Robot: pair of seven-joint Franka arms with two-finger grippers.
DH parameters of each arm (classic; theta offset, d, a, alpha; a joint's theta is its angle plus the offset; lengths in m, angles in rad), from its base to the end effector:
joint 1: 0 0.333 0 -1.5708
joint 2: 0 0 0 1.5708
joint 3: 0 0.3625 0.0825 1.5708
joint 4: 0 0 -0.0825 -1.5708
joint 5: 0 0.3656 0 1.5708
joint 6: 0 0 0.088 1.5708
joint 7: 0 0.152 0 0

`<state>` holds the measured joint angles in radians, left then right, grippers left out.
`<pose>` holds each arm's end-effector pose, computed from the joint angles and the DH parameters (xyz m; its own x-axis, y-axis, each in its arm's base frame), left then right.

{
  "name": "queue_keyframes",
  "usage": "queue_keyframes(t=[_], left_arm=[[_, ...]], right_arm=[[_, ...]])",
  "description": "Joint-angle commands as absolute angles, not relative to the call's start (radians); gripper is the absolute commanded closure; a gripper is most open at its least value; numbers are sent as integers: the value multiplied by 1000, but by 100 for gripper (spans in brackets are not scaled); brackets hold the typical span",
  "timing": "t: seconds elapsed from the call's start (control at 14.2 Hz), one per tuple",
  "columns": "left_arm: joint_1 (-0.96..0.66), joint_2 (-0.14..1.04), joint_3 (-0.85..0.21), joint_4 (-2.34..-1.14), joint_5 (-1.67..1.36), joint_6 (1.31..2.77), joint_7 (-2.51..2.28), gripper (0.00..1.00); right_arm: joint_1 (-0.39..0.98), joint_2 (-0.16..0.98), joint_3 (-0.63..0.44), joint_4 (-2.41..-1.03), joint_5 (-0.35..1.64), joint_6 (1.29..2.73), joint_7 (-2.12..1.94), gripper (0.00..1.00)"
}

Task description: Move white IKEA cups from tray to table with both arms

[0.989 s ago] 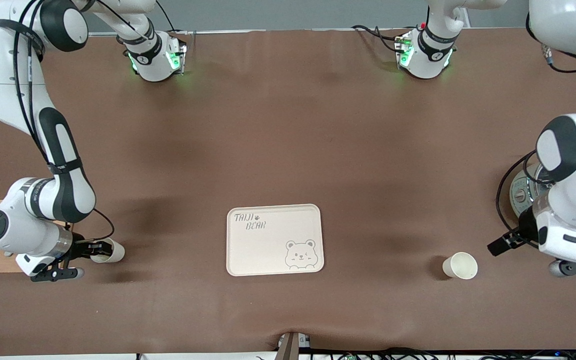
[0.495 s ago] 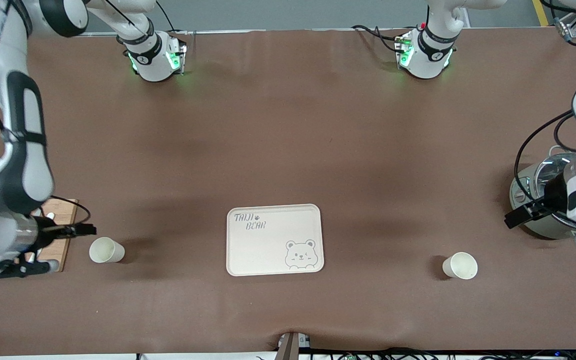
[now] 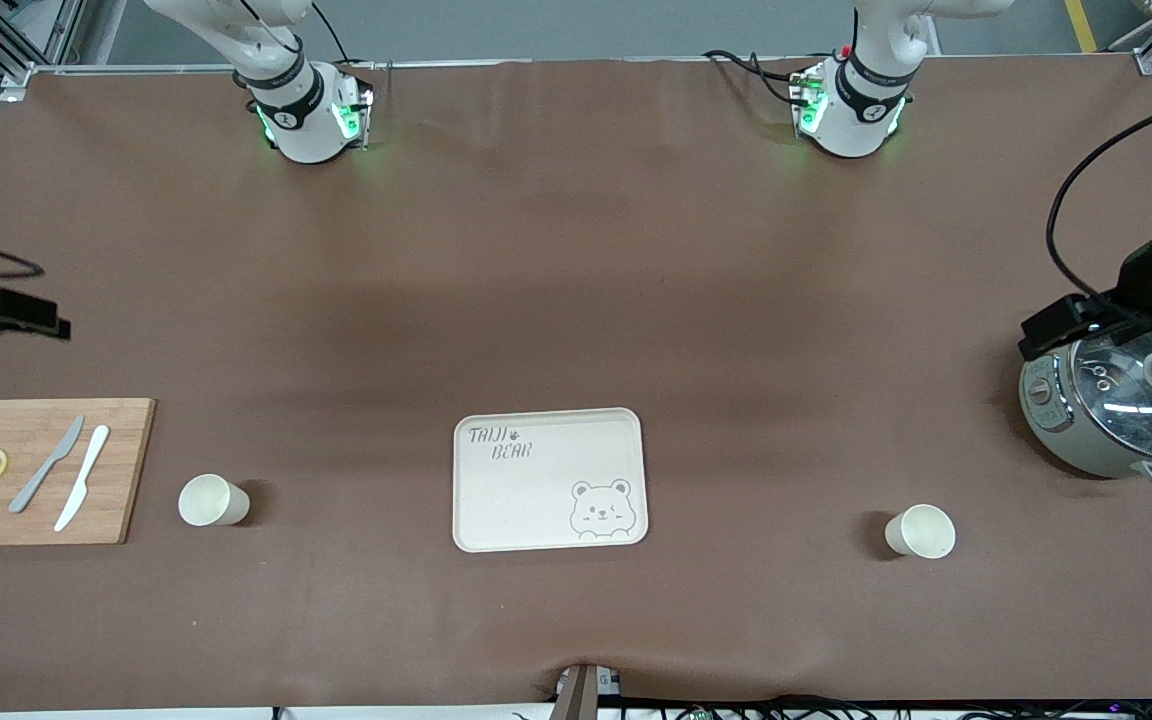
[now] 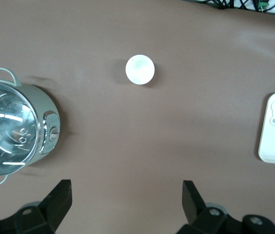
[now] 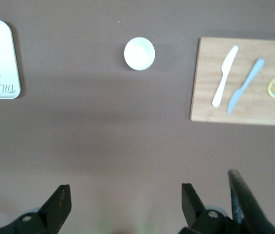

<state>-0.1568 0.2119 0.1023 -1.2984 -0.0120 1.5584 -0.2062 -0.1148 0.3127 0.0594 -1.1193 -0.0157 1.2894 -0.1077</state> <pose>0.6103 -0.0429 0.6275 0.9878 0.1477 0.0500 0.1479 -0.9890 0.0008 0.6045 -0.0432 0.6221 0.9889 0.0482 -0.1405 0.0461 -0.9988 -0.0179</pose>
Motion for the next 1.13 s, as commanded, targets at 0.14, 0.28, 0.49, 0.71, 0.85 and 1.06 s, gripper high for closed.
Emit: queue_keyframes(t=[0.14, 0.28, 0.49, 0.71, 0.85, 1.06], left_arm=[[-146, 83, 100, -1422, -14, 1531, -178, 0], [-123, 34, 100, -1479, -31, 1537, -176, 0], [-120, -8, 100, -1529, -37, 1537, -172, 0], [-120, 8, 100, -1513, -37, 1537, -172, 0], [-120, 23, 100, -1480, -37, 1537, -173, 0], [-126, 41, 100, -1456, -34, 1537, -179, 0]], right_arm=[[-123, -30, 61, -1538, -40, 1439, -46, 0], [-124, -52, 61, -1556, -40, 1444, -46, 0], [-124, -48, 60, -1543, -38, 1445, -41, 0], [-124, -46, 60, -1542, -32, 1450, -40, 0], [-121, -48, 61, -1536, -29, 1442, -37, 0], [-124, -46, 61, -1536, -29, 1443, -31, 0]])
